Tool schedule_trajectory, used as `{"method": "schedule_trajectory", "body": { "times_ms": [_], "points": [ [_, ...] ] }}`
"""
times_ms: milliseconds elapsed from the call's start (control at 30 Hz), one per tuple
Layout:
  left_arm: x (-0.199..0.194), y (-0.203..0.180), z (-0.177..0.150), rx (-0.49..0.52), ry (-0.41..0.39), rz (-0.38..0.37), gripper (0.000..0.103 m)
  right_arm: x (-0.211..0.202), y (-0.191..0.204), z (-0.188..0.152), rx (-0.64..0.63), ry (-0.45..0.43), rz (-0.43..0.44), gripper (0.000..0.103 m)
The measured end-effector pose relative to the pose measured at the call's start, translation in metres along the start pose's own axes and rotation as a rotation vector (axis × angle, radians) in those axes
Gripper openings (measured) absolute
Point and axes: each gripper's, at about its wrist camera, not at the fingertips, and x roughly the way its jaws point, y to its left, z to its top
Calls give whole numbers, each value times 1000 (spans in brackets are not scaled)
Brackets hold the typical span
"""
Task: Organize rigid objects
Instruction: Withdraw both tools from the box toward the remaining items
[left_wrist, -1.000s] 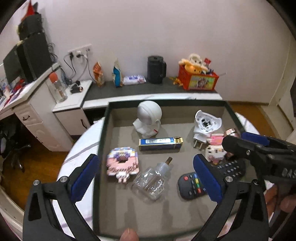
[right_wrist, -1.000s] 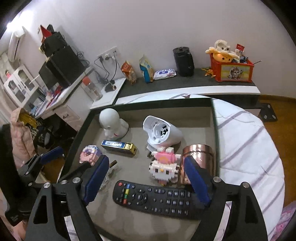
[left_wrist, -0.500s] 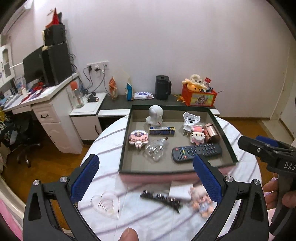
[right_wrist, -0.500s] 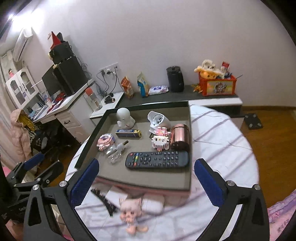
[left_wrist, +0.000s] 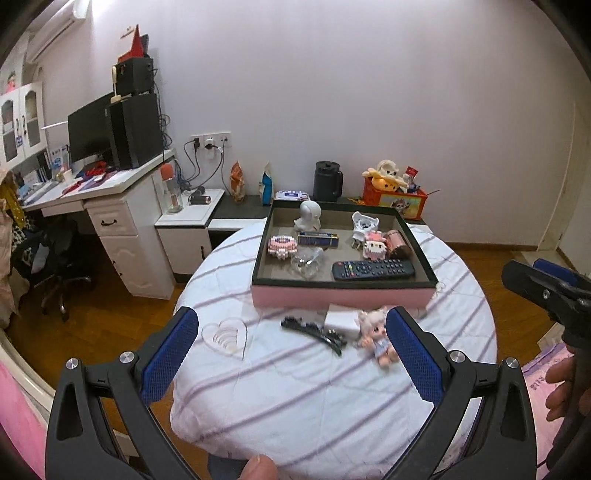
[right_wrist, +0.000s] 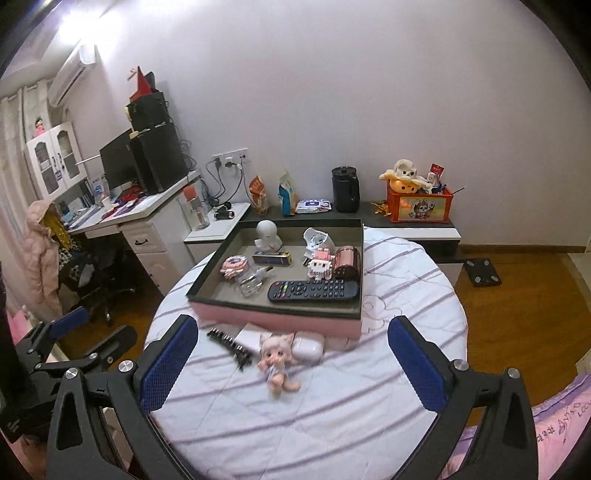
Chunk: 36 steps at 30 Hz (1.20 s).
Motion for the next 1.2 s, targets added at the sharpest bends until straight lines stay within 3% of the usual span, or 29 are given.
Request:
{"method": "schedule_trajectory", "body": {
  "times_ms": [333, 1200],
  "points": [
    [-20, -5, -24, -17, 13, 3, 103, -23, -2, -36, 9, 24, 1, 103],
    [-21, 1, -28, -25, 29, 11, 103, -27, -3, -37, 1, 26, -2, 103]
  ]
}}
